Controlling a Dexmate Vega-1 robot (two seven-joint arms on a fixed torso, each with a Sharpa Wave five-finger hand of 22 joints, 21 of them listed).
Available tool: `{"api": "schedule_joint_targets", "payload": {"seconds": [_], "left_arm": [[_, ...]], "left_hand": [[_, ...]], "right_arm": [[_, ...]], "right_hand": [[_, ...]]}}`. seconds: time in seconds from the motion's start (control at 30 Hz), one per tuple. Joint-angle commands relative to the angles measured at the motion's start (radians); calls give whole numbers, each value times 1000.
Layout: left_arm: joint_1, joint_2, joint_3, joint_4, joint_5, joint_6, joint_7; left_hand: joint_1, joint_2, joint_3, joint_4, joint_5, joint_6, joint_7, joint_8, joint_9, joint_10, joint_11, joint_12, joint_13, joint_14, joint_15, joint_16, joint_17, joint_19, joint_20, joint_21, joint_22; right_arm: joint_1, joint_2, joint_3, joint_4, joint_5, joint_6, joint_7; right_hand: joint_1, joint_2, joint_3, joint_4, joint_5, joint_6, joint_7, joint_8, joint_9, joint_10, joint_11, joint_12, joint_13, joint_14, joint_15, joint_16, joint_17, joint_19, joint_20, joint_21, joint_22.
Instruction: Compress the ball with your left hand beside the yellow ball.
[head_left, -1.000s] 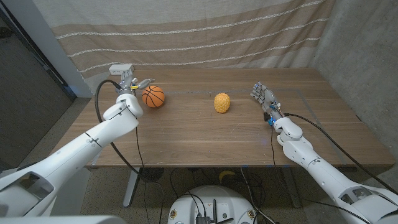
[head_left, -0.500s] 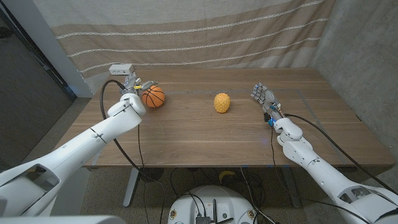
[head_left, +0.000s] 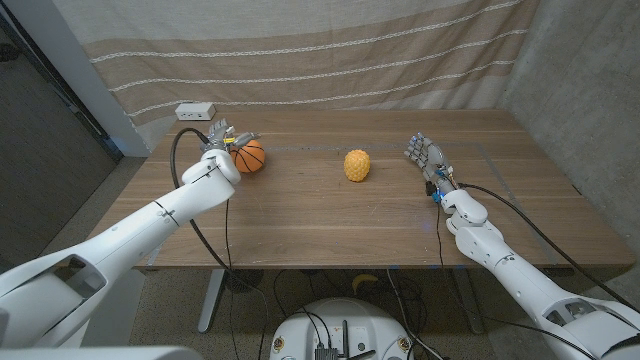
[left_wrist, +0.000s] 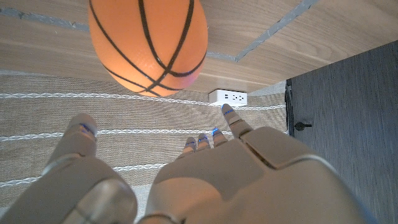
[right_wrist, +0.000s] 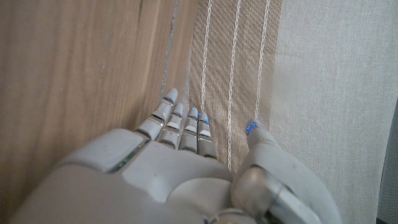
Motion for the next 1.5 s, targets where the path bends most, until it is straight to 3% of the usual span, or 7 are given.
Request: {"api": "schedule_joint_targets", "payload": {"seconds": [0.03,0.37,0.97,1.07,1.27,1.4,1.5], "left_arm": [[-40,-17,45,43,0,25,-20],[-65,-17,76,66,1,36,-45],[-113,-24,136,104,0,77,-108],[-124,-25,150,112,0,85,-122],[-142,-30,165,135,-8,90,-144],[-149,-35,170,152,-12,79,-148],[-158,-37,177,163,-13,75,-157]], "left_hand": [[12,2,-6,2,6,-243,-12,3,4,-153,6,5,3,-2,8,3,4,11,9,8,5],[21,4,-12,2,10,-246,-9,7,4,-153,8,6,3,2,14,5,3,15,8,9,4],[53,15,-21,1,18,-268,-44,8,6,-164,13,6,3,10,27,7,3,24,-1,12,4],[77,22,-26,2,20,-274,-68,14,7,-161,14,9,4,31,24,12,3,55,-25,22,3],[117,37,-28,3,19,-274,-83,24,8,-135,8,19,4,70,15,18,2,96,-66,32,1],[148,58,-22,5,14,-264,-77,33,8,-121,7,23,3,101,4,21,1,131,-85,40,-1],[186,81,-15,4,2,-241,-47,47,9,-86,2,31,2,139,-9,23,0,174,-101,48,-3]], "right_arm": [[-1,2,3,8,6,2,5],[-1,6,2,10,3,8,2],[-1,13,0,15,-2,14,-6],[3,14,-2,20,-4,16,-5],[8,16,-3,24,-3,12,-3],[10,17,-3,27,-4,13,-3],[12,16,-4,28,-7,12,-6]], "right_hand": [[-3,1,3,-5,0,6,0,-3,3,8,2,0,3,9,6,6,3,10,-3,-6,3],[-7,2,4,-7,0,7,1,-3,3,9,3,0,4,12,8,7,2,14,-1,-10,4],[-13,2,6,-10,0,8,2,-4,3,15,9,1,4,13,7,7,2,17,1,-17,4],[-13,2,6,-11,0,8,2,-4,3,16,9,1,4,14,8,8,2,18,1,-17,4],[-15,2,7,-11,0,8,3,-5,3,17,13,1,4,15,8,8,1,19,1,-19,4],[-15,3,8,-12,0,9,3,-5,3,18,12,1,5,15,8,8,1,19,2,-20,4],[-16,3,8,-12,0,9,3,-5,3,19,14,2,5,15,8,8,1,19,1,-21,4]]}}
